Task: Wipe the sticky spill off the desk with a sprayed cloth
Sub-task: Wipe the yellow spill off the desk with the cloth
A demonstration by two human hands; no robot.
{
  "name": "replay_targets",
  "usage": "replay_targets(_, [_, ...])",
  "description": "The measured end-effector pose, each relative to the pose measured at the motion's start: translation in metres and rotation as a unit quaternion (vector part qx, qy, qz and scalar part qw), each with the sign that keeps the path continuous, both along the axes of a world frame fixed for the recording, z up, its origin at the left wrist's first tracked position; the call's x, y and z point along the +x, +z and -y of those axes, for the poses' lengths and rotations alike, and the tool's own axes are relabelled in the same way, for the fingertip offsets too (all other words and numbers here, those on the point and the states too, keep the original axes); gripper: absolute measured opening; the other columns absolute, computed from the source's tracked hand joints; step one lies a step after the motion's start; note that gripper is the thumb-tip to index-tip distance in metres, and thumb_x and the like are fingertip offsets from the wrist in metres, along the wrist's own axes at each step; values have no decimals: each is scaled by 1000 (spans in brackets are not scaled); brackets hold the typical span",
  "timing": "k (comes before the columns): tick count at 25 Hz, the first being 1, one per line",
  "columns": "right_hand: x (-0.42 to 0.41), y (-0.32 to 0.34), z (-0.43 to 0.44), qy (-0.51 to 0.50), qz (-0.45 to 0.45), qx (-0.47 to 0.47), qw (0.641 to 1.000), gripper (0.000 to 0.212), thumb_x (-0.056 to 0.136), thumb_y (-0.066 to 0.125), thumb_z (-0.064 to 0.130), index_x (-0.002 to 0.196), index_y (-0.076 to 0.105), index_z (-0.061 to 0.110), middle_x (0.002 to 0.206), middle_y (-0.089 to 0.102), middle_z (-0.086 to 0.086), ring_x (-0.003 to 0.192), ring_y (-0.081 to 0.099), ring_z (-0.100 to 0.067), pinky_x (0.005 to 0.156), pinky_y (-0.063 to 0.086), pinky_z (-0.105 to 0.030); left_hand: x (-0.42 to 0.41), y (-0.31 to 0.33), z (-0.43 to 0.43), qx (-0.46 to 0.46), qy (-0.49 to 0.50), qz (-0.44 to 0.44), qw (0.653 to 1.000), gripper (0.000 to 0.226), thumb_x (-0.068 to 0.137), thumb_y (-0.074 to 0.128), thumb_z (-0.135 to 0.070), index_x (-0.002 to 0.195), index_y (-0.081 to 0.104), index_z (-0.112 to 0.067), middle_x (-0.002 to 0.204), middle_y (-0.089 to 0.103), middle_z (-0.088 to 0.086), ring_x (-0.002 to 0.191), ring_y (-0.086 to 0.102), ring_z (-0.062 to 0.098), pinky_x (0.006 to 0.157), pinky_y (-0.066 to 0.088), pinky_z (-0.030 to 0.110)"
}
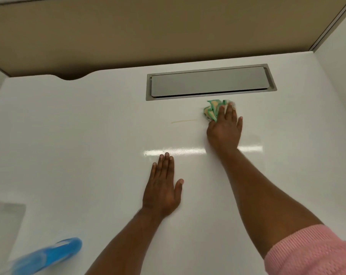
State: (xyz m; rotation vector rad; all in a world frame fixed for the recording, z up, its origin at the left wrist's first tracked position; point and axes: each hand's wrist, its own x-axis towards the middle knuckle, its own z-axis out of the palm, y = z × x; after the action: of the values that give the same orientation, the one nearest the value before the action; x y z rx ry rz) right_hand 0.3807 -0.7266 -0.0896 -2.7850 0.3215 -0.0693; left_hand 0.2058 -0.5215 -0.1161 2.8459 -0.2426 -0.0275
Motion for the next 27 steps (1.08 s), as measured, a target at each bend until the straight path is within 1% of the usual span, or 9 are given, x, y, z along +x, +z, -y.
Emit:
replay_targets(5, [-22, 7, -131, 225, -8, 29, 974, 66, 97, 46, 31, 158, 31, 11, 169, 20, -13, 155, 21, -27, 123, 15, -47, -1, 4, -5, -139, 56, 71, 986, 68, 103, 34, -32, 161, 14, -4, 171, 12, 13, 159, 7, 24, 129, 8, 42])
replay_targets(8, [-47, 10, -151, 313, -22, 61, 948, 60, 97, 48, 31, 155, 39, 15, 167, 28, -10, 152, 28, -27, 123, 17, -46, 5, 10, -10, -257, 207, 91, 940, 65, 103, 29, -29, 160, 14, -2, 170, 12, 15, 159, 7, 26, 129, 2, 39])
replay_targets(11, [-73, 14, -129, 351, -19, 128, 927, 51, 96, 53, 23, 146, 54, 15, 160, 42, -10, 144, 42, -30, 118, 30, -44, 5, 18, -10, -335, 270, 82, 899, 61, 104, 32, -26, 159, 19, -3, 168, 21, 13, 157, 18, 24, 128, 12, 36])
replay_targets(14, [-96, 24, -113, 311, -18, 246, 918, 45, 94, 54, 17, 138, 64, 15, 150, 56, -7, 136, 52, -26, 111, 39, -33, 9, 38, -11, -399, 331, 16, 855, 61, 106, 45, -34, 160, 26, -15, 160, 42, 8, 145, 43, 23, 120, 35, 35])
replay_targets(17, [-118, 37, -108, 278, -33, 326, 903, 42, 95, 53, 14, 134, 65, 26, 138, 66, 4, 124, 60, -13, 100, 46, -25, 22, 65, -12, -472, 404, -72, 780, 65, 93, 67, -50, 148, 48, -21, 131, 69, 5, 116, 66, 23, 103, 53, 41])
replay_targets(20, [-136, 44, -102, 195, -40, 425, 883, 44, 92, 52, 5, 124, 72, 26, 126, 72, 11, 114, 63, -2, 102, 51, -27, 29, 78, -25, -583, 437, -106, 676, 34, 85, 80, -22, 116, 70, -11, 109, 76, 13, 103, 73, 34, 95, 58, 49])
replay_targets(23, [-145, 50, -90, 39, -6, 469, 882, 41, 93, 55, 0, 122, 72, 21, 125, 71, 8, 117, 63, -6, 107, 50, -33, 22, 86, -37, -606, 427, -126, 659, 26, 84, 73, 2, 109, 72, -5, 98, 76, 14, 95, 72, 35, 91, 60, 49])
replay_targets(25, [-146, 55, -80, -20, -28, 508, 861, 35, 93, 65, 13, 127, 68, 20, 128, 69, 4, 119, 63, -14, 107, 50, -38, 19, 92, -39, -658, 396, -134, 626, 26, 85, 68, 8, 107, 72, -5, 88, 77, 7, 85, 72, 26, 80, 61, 39])
replay_targets(27, [-146, 60, -71, -31, -119, 598, 792, 46, 87, 71, 37, 128, 67, 17, 126, 70, -6, 116, 65, -22, 104, 52, -44, 18, 97, -38, -710, 360, -140, 589, 27, 88, 62, 12, 103, 71, -8, 82, 79, 2, 79, 74, 19, 71, 61, 31])
